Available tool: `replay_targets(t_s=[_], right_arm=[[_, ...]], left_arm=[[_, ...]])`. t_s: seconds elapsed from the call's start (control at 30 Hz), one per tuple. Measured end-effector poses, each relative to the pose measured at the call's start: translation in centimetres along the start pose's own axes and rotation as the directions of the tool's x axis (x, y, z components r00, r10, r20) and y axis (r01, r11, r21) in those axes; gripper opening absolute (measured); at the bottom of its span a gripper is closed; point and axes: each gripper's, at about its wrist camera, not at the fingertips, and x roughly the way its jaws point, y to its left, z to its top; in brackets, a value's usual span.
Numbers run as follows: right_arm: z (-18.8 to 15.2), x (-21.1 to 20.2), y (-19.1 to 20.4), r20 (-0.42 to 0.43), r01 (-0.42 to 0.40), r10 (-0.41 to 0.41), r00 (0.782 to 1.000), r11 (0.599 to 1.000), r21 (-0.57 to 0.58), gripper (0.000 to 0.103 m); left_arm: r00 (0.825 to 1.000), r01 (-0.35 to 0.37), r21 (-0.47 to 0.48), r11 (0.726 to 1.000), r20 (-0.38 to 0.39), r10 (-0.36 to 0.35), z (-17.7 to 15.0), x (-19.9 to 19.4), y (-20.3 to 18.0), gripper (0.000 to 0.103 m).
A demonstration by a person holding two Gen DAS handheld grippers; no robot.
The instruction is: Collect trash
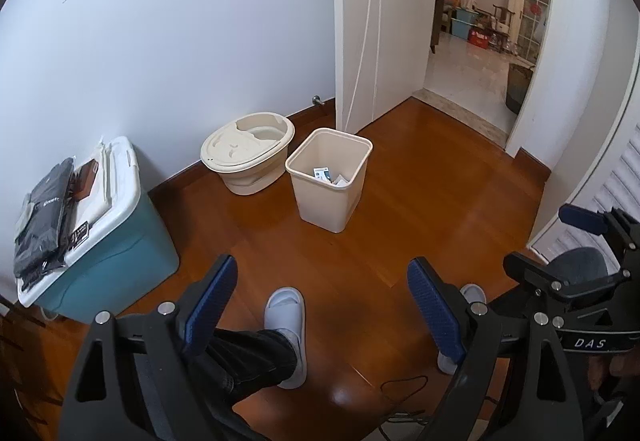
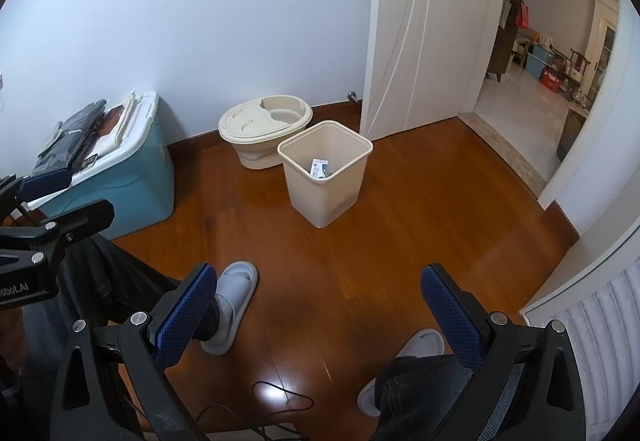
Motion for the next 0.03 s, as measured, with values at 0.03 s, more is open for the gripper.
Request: replay_targets(t_s=[0.03], right_arm=[[0.00,0.01,-0.01,0.001,0.001,-0.001,1.000,1.000,-0.001,0.103]], left_arm=[[1.000,-0.007,0.002,1.000,-0.006,0.007,0.03,0.07,-0.08,0.087]])
